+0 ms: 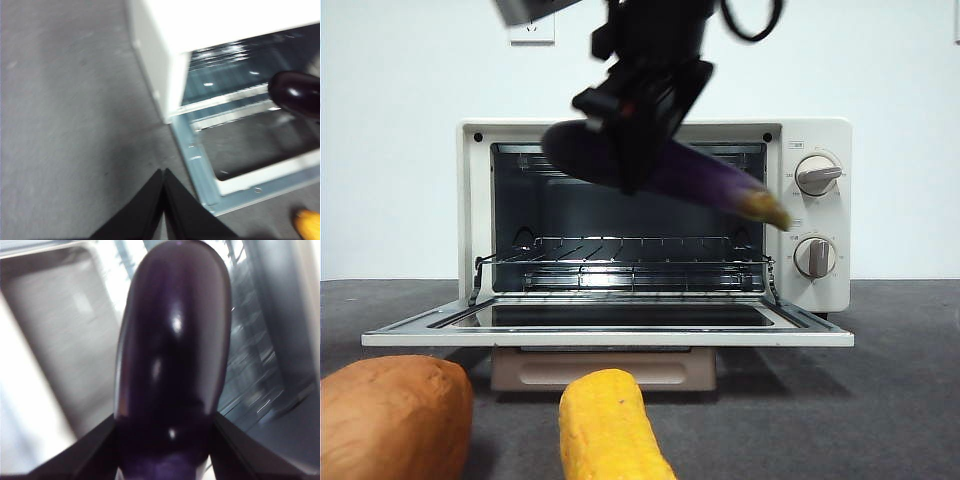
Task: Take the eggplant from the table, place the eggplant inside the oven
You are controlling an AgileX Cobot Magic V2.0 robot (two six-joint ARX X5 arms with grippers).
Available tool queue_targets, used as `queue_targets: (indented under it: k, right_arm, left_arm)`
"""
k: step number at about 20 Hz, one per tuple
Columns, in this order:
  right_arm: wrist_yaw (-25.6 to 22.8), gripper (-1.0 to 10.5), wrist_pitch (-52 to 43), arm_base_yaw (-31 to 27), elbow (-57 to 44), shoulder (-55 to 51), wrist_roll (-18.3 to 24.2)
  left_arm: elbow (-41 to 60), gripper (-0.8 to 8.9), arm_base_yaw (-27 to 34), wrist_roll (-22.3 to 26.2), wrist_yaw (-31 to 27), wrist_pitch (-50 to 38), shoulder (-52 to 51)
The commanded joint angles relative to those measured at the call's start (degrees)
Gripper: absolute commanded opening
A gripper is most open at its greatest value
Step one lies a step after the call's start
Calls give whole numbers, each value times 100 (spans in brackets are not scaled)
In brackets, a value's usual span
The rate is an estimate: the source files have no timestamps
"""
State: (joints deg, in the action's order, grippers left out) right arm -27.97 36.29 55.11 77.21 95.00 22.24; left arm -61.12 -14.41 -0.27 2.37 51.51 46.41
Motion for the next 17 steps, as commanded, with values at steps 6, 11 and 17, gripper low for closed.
queue_targets:
  k: [6, 11, 17]
  right_arm:
    - [-551, 108, -1987, -96, 138, 903, 1790]
    - [-922, 115, -2317, -262, 138, 1340, 2127]
    - [-901, 325, -2428, -400, 138, 1482, 1718]
  left_arm:
    - [562, 7, 63, -197, 44, -249, -227]
    - [562, 7, 63, -192, 57, -317, -225]
    - [562, 7, 63, -192, 59, -315, -225]
